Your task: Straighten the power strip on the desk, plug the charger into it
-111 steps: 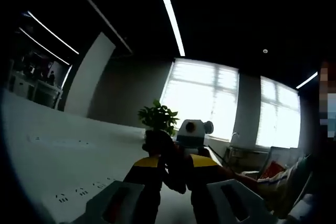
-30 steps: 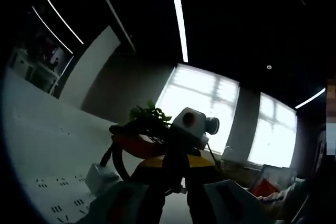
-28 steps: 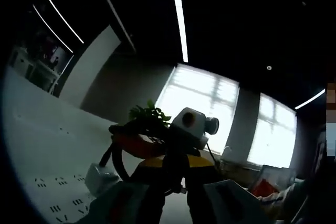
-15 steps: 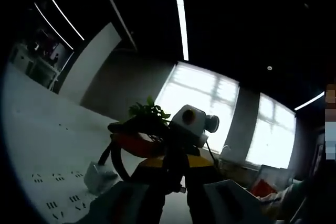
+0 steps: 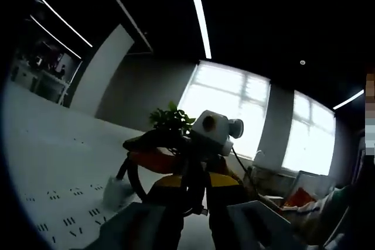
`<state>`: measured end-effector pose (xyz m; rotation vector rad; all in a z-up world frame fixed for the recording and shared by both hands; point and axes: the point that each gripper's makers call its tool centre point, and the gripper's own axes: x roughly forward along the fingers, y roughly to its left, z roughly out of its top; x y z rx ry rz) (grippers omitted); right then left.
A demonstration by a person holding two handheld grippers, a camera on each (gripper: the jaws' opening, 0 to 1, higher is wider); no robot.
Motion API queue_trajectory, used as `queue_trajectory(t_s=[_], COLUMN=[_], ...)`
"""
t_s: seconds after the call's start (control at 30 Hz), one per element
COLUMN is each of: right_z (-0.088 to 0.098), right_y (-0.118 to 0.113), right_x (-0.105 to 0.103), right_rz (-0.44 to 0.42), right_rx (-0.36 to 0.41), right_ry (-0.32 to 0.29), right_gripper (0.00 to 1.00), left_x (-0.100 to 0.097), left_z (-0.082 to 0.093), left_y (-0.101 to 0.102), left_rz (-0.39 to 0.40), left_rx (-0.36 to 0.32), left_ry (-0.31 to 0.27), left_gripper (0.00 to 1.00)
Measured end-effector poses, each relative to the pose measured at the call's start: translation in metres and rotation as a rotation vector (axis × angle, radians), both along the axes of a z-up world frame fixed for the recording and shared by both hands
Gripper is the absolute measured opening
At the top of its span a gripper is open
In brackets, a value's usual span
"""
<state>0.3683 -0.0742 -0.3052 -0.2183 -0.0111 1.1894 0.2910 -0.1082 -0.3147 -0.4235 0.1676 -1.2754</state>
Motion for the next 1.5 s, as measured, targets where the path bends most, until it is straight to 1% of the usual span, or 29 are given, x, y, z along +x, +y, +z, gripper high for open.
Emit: queue_trajectory(t_s=[0.1, 0.33, 0.47, 0.67, 0.73, 0.8, 0.87, 0.93, 1.07, 1.2, 1.33, 1.47, 1.5], right_z=[-0.001, -0.003, -0.003, -0.005, -0.009, -0.011, -0.013, -0.018, -0.018, -0.022, -0.024, -0.027, -0.028], right_y=[-0.001, -0.003, -0.002, -0.006, -0.007, -0.007, -0.006, -0.008, -0.006, -0.006, -0.006, -0.008, -0.008], right_x=[-0.003, -0.004, -0.004, -0.004, -0.004, -0.006, -0.007, -0.005, -0.007, -0.006, -0.005, -0.004, -0.003], right_rz=[0.004, 0.004, 0.0, -0.005, -0.01, -0.005, -0.004, -0.018, -0.015, -0.001, 0.007, 0.023, 0.026], right_rx=[0.002, -0.005, -0.008, -0.005, -0.026, -0.033, -0.039, -0.087, -0.119, -0.208, -0.28, -0.38, -0.425], right_ry=[0.013, 0.023, 0.012, 0.022, 0.021, 0.025, 0.027, 0.01, 0.0, -0.012, -0.004, 0.016, 0.017], right_gripper=[0.11, 0.11, 0.11, 0.11, 0.11, 0.11, 0.11, 0.12, 0.11, 0.11, 0.11, 0.11, 0.11], left_x=[-0.002, -0.002, -0.001, 0.005, 0.009, 0.016, 0.023, 0.028, 0.038, 0.046, 0.048, 0.048, 0.048], left_z=[0.001, -0.001, 0.003, 0.007, 0.007, 0.006, 0.005, 0.007, 0.006, 0.002, -0.001, -0.002, -0.002], left_y=[0.0, 0.004, 0.01, 0.028, 0.035, 0.045, 0.056, 0.064, 0.082, 0.095, 0.102, 0.103, 0.103], left_rz=[-0.003, 0.004, 0.009, 0.06, 0.087, 0.141, 0.178, 0.192, 0.235, 0.265, 0.275, 0.274, 0.272], left_rx=[-0.004, 0.016, -0.008, 0.013, 0.039, 0.077, 0.105, 0.102, 0.114, 0.133, 0.151, 0.16, 0.163], left_ry=[0.009, -0.017, -0.012, -0.075, -0.114, -0.172, -0.189, -0.195, -0.207, -0.21, -0.221, -0.237, -0.241], left_gripper=[0.13, 0.13, 0.13, 0.19, 0.19, 0.19, 0.19, 0.19, 0.19, 0.19, 0.19, 0.19, 0.19])
